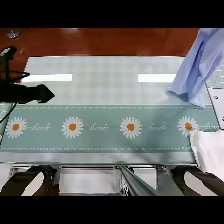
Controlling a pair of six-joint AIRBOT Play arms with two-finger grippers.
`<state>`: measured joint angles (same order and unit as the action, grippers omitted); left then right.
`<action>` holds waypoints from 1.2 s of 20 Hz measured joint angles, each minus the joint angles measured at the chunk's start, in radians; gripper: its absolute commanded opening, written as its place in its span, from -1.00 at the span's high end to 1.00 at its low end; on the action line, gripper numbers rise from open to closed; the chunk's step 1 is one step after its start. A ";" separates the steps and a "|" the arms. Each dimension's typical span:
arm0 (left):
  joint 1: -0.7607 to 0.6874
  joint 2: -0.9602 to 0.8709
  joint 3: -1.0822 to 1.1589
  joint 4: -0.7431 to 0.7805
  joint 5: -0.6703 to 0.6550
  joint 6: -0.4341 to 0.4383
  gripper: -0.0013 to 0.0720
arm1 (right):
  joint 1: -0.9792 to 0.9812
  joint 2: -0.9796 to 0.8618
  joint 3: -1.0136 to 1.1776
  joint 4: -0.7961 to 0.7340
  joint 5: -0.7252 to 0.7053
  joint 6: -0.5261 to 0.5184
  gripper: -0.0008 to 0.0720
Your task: Fold the shirts.
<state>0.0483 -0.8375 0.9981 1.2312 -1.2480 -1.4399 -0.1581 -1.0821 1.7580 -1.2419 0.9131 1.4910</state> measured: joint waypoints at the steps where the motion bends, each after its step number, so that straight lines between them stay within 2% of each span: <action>1: 0.002 0.067 -0.028 -0.009 0.006 0.002 -0.96 | 0.027 0.039 0.027 -0.018 -0.004 -0.008 0.91; 6: 0.005 0.284 -0.110 -0.029 0.023 0.008 -0.96 | 0.158 0.139 0.134 -0.040 0.013 -0.049 0.91; 11: 0.005 0.341 -0.154 -0.046 0.040 0.007 -0.96 | 0.344 0.177 0.146 0.013 0.096 -0.085 0.91; 14: 0.005 0.345 -0.193 -0.070 0.072 0.003 -0.96 | 0.481 0.154 0.010 0.062 0.237 -0.084 0.91; 16: 0.005 0.338 -0.214 -0.079 0.101 0.003 -0.96 | 0.590 0.124 -0.160 0.122 0.261 -0.081 0.91; 18: 0.005 0.323 -0.227 -0.084 0.119 0.003 -0.96 | 0.703 0.073 -0.345 0.164 0.187 -0.067 0.91; 20: 0.005 0.303 -0.234 -0.086 0.124 0.003 -0.96 | 0.801 -0.011 -0.487 0.193 0.053 -0.025 0.91; 21: 0.005 0.291 -0.236 -0.087 0.123 0.003 -0.96 | 0.841 -0.066 -0.532 0.208 -0.008 -0.003 0.35; 22: 0.004 0.277 -0.238 -0.087 0.118 0.004 -0.96 | 0.869 -0.121 -0.558 0.235 -0.053 0.013 -0.77; 24: 0.003 0.251 -0.240 -0.087 0.099 0.004 -0.96 | 0.892 -0.220 -0.565 0.267 -0.058 0.032 -0.76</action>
<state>0.0509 -0.5869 0.7578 1.1442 -1.1492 -1.4361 0.7338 -1.3022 1.1934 -0.9745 0.8551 1.5227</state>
